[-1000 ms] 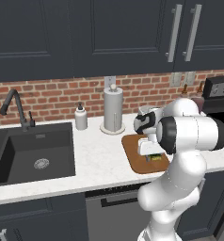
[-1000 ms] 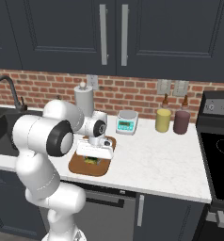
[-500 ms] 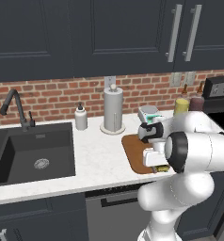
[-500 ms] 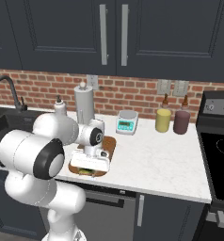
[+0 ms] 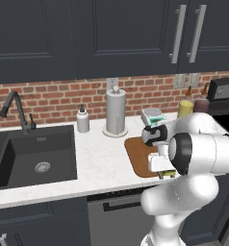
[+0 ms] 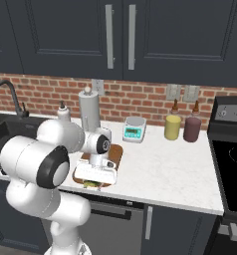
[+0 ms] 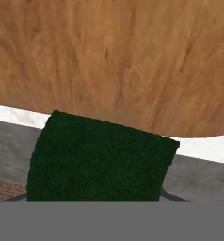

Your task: Pick up the sponge from the counter and clean the cutting board by briefly scrubbing or pressing down on the cutting board. Once finished, release the sponge.

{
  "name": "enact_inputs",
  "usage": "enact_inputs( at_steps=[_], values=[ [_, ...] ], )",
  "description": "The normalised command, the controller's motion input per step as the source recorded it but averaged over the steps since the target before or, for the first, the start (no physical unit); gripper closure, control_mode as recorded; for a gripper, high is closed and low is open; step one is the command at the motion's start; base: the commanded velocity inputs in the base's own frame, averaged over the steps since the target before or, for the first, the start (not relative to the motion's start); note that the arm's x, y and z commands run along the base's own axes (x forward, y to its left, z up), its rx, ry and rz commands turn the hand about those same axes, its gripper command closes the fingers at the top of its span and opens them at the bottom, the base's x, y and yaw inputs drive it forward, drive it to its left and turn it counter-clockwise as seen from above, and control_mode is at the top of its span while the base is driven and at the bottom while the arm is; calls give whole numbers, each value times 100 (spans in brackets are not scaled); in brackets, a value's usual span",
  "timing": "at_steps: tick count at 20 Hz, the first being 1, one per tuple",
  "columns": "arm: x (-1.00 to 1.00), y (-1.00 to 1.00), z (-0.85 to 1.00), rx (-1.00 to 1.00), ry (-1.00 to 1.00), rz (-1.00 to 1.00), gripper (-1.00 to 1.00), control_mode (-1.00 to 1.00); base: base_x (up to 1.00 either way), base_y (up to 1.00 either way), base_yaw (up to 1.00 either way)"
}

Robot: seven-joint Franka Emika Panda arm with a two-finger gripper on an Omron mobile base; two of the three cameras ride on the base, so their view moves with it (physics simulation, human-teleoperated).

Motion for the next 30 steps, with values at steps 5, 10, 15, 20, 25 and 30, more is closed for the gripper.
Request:
enact_inputs(
  at_steps=[5,10,15,20,25,30],
  values=[
    [0,-43,0,0,20,-2,100,-100,0,0,0],
    [0,-21,-1,0,10,-1,100,-100,0,0,0],
    [0,0,0,2,-1,0,100,-100,0,0,0],
    [-1,0,0,3,-6,0,100,-100,0,0,0],
    [0,0,16,3,-6,0,100,-100,0,0,0],
    [5,0,15,1,-2,0,100,-100,0,0,0]
  ],
)
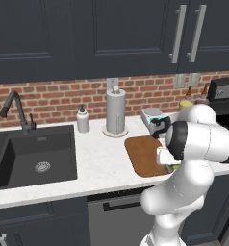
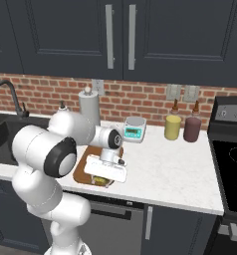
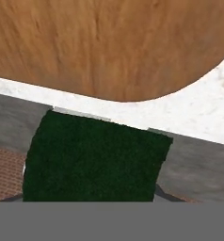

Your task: Pick up the sponge from the counter and clean the cutting board by briefly scrubbing or pressing down on the cutting board. Once finished, release the sponge.

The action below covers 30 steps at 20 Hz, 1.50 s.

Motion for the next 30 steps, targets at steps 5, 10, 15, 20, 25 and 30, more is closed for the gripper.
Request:
enact_inputs(
  at_steps=[5,10,15,20,25,30],
  values=[
    [19,2,-1,0,0,0,100,-100,0,0,0],
    [0,3,-22,0,0,0,100,-100,0,0,0],
    [0,5,-37,0,0,0,100,-100,0,0,0],
    [0,3,-35,0,0,0,100,-100,0,0,0],
    [18,8,-17,0,-6,0,100,-100,0,0,0],
    [44,4,0,0,-9,0,100,-100,0,0,0]
  ],
)
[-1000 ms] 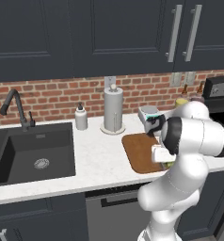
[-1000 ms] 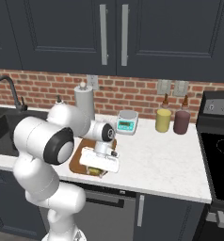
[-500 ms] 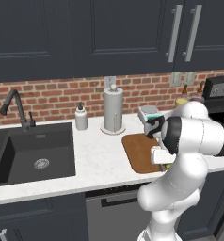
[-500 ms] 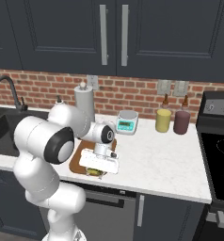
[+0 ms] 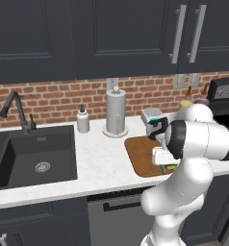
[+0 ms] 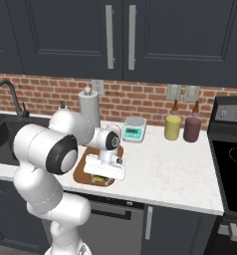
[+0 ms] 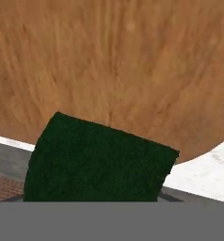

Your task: Pick up the sponge from the counter and clean the cutting board by briefly scrubbing or pressing down on the cutting board. Once finished, release the sponge.

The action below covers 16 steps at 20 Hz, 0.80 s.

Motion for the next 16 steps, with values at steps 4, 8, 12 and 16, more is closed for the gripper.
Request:
enact_inputs(
  at_steps=[4,8,12,16],
  values=[
    [38,0,0,0,-2,0,100,-100,0,0,0],
    [39,0,0,0,0,0,100,-100,0,0,0],
    [56,0,-14,0,0,0,100,-100,0,0,0],
    [59,0,-26,0,0,0,100,-100,0,0,0]
  ],
)
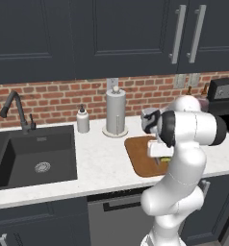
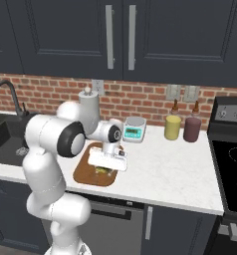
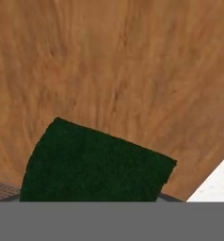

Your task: Pick up the sponge from the counter and clean the cutting board by briefly scrubbing or pressing down on the cutting board. Once finished, release the sponge.

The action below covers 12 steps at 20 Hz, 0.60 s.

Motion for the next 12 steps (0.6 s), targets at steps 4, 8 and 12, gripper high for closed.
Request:
enact_inputs(
  at_steps=[4,8,12],
  values=[
    [69,0,-20,0,0,0,100,-100,0,0,0],
    [72,0,-13,0,0,0,100,-100,0,0,0],
    [63,0,-14,0,-6,0,100,-100,0,0,0]
  ],
)
